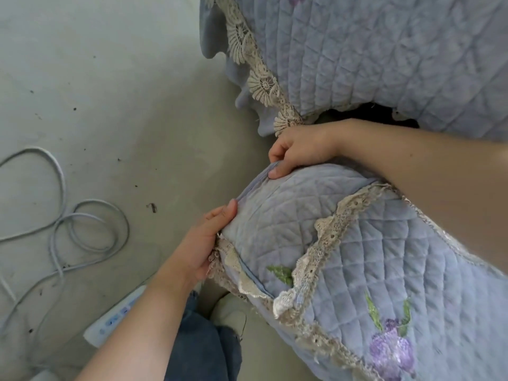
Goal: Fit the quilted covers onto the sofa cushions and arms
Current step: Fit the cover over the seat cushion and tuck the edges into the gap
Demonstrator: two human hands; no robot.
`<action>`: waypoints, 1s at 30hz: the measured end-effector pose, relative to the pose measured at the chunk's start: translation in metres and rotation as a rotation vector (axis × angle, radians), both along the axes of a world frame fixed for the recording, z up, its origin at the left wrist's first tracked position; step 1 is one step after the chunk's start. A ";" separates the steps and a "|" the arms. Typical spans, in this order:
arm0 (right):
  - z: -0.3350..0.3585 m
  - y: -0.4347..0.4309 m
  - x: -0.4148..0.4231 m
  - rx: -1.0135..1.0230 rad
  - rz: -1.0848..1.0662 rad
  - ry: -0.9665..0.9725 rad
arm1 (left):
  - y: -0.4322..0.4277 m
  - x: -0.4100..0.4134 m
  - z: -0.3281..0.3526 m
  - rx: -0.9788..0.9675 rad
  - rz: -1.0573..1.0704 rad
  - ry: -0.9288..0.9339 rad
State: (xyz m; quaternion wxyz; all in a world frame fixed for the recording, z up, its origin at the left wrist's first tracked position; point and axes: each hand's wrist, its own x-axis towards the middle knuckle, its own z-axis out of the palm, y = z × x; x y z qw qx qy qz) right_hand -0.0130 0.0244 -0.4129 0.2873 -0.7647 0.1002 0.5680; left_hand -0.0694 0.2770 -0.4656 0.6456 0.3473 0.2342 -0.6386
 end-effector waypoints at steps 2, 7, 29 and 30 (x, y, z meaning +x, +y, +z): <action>0.011 0.004 0.002 0.008 0.046 -0.006 | 0.019 -0.008 0.008 -0.073 0.010 -0.022; 0.030 0.040 0.015 -0.042 0.244 0.111 | 0.049 -0.040 0.019 -0.085 0.041 -0.141; -0.002 0.084 0.022 -0.093 0.400 -0.060 | 0.021 -0.053 -0.025 -0.230 0.175 0.031; 0.003 0.075 0.024 -0.138 0.390 -0.030 | 0.023 -0.049 -0.027 -0.197 0.145 0.000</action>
